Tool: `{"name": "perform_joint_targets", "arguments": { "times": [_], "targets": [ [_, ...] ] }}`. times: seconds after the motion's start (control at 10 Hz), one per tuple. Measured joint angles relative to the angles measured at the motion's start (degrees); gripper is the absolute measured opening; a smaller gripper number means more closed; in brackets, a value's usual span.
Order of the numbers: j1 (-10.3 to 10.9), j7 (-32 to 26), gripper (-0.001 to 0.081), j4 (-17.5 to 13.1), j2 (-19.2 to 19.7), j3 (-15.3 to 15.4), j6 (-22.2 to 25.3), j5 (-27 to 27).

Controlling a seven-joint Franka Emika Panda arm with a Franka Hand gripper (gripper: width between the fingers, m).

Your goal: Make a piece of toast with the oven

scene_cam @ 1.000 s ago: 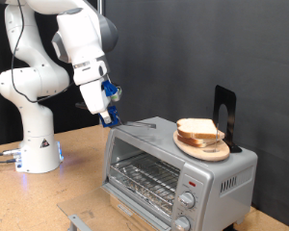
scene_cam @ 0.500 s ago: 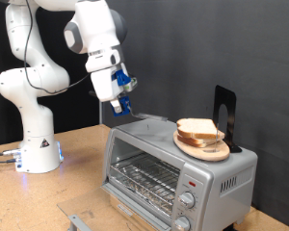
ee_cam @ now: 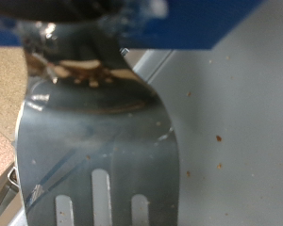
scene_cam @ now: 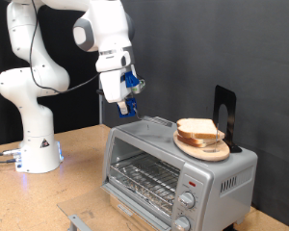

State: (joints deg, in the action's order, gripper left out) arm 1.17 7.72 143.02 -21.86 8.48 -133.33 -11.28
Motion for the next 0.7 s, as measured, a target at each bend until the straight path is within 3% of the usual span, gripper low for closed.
{"name": "perform_joint_targets", "arguments": {
  "times": [0.7],
  "targets": [
    [0.17,0.49,0.0401,-1.17,1.6,1.31,-2.61,-0.58]
  ]
}}
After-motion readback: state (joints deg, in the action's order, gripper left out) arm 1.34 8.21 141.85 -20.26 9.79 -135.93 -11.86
